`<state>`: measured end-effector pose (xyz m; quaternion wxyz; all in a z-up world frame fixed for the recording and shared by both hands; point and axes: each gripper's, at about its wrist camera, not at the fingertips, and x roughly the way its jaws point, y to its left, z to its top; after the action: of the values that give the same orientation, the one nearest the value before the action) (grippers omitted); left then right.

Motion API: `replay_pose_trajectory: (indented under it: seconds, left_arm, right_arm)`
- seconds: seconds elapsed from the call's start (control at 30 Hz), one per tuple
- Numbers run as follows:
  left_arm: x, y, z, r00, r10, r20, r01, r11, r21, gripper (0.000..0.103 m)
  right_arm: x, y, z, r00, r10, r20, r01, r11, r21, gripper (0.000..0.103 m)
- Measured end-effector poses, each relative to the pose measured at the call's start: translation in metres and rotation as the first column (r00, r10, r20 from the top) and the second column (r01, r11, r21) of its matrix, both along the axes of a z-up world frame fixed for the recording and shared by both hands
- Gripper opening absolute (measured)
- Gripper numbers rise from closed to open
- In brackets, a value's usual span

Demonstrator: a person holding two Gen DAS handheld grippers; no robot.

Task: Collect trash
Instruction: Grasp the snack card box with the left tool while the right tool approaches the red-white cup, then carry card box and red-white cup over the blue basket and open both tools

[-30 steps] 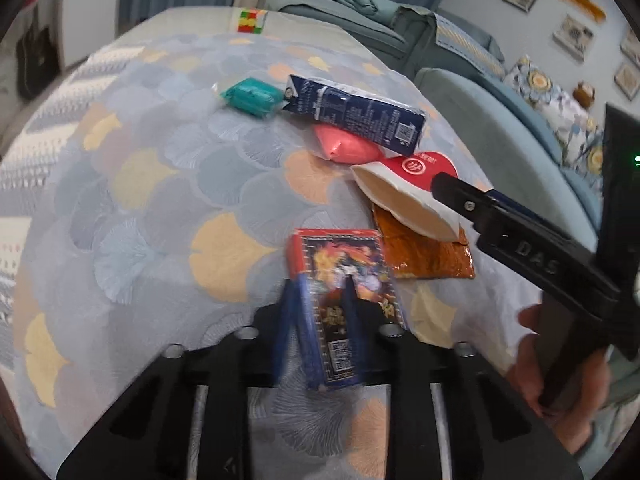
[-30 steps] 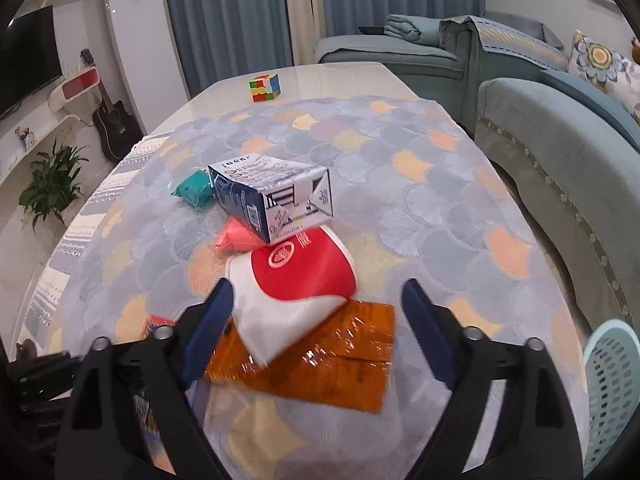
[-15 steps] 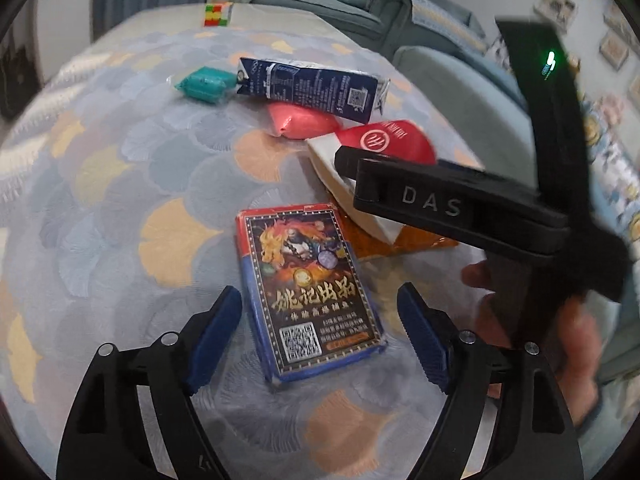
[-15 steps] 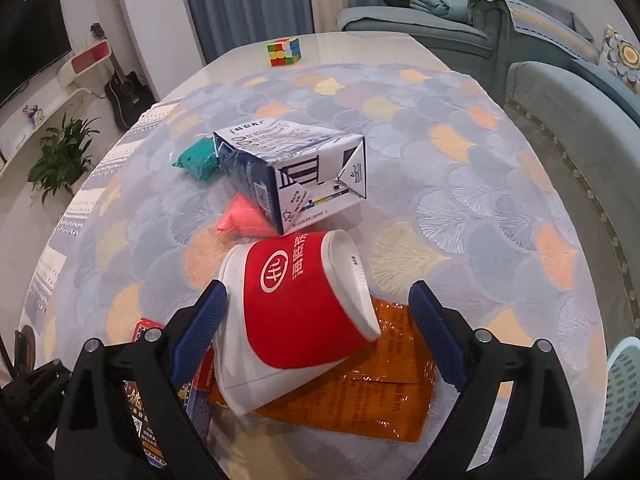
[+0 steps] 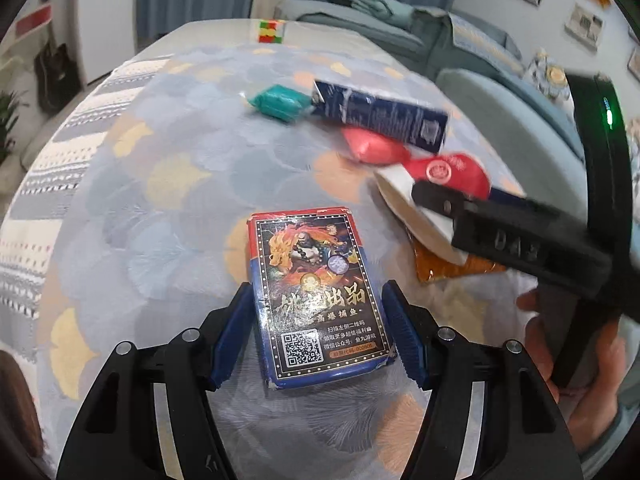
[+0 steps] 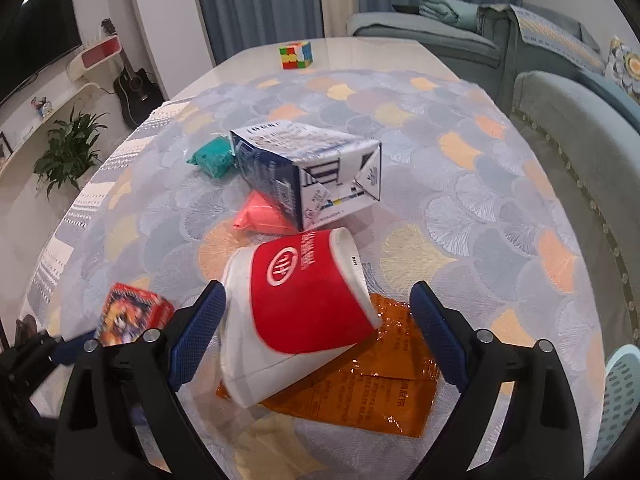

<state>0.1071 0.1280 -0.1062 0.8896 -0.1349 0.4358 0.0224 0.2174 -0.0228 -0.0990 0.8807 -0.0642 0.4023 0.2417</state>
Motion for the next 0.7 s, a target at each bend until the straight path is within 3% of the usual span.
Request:
replay_pose_trajectory:
  seconds: [0.27, 0.33, 0.37, 0.47, 0.7]
  left_arm:
    - [0.0, -0.002, 0.001, 1.0, -0.004, 0.024, 0.005, 1.0, -0.018, 0.063]
    - [-0.001, 0.0, 0.002, 1.0, 0.003, 0.025, -0.002, 1.0, -0.024, 0.063]
    - [-0.001, 0.002, 0.002, 1.0, 0.007, 0.028, -0.006, 1.0, -0.029, 0.063]
    - [-0.004, 0.002, 0.006, 0.999, 0.007, 0.044, -0.005, 0.999, -0.033, 0.063]
    - [-0.011, -0.013, 0.032, 0.991, -0.05, 0.12, 0.055, 0.998, -0.035, 0.063]
  right_arm:
    - [-0.007, 0.019, -0.005, 0.999, 0.012, 0.045, -0.007, 0.992, -0.124, 0.095]
    - [-0.006, 0.018, -0.005, 0.999, -0.003, 0.053, 0.01, 0.992, -0.129, 0.087]
    - [-0.005, 0.017, -0.006, 0.999, -0.006, 0.05, 0.013, 0.992, -0.128, 0.076]
    - [-0.005, 0.011, -0.005, 0.999, -0.02, 0.046, 0.025, 0.993, -0.112, 0.075]
    - [-0.037, -0.023, 0.027, 0.989, -0.047, 0.14, 0.057, 0.996, -0.071, 0.075]
